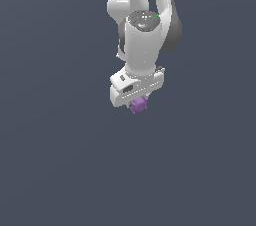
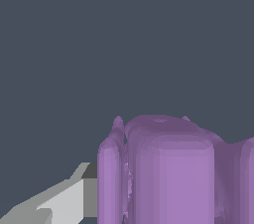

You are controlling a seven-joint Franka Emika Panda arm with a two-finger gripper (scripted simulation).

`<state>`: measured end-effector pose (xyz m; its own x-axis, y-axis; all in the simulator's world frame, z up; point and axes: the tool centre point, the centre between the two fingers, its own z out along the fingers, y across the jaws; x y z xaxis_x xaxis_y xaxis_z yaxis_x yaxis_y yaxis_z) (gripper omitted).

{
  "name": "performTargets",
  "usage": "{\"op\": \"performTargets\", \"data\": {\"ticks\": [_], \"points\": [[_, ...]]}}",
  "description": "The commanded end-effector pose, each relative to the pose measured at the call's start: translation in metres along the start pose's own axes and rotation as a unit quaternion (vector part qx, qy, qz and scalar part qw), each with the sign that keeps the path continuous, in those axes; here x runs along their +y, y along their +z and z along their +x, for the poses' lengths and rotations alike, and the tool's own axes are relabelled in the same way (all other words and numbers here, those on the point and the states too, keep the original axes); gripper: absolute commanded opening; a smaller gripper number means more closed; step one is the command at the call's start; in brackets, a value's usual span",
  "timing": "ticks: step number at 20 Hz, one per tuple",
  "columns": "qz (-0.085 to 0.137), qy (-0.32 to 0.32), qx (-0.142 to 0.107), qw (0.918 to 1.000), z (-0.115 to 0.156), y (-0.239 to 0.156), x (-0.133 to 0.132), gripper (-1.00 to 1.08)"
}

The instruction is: Pick up the object and move it to a goal position.

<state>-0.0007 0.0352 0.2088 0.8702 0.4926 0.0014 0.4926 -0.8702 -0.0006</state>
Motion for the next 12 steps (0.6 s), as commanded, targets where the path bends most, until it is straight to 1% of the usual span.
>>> {"op": "performTargets", "data": {"ticks": [1,7,12], "points": [[0.000,0.000,0.000,1.0000,0.006,-0.025,0.006,-1.00],[0.000,0.000,0.000,1.0000,0.022,-0.080,0.019,-1.00],[0.000,0.000,0.000,1.0000,0.033,-0.118,0.029,-1.00]]}}
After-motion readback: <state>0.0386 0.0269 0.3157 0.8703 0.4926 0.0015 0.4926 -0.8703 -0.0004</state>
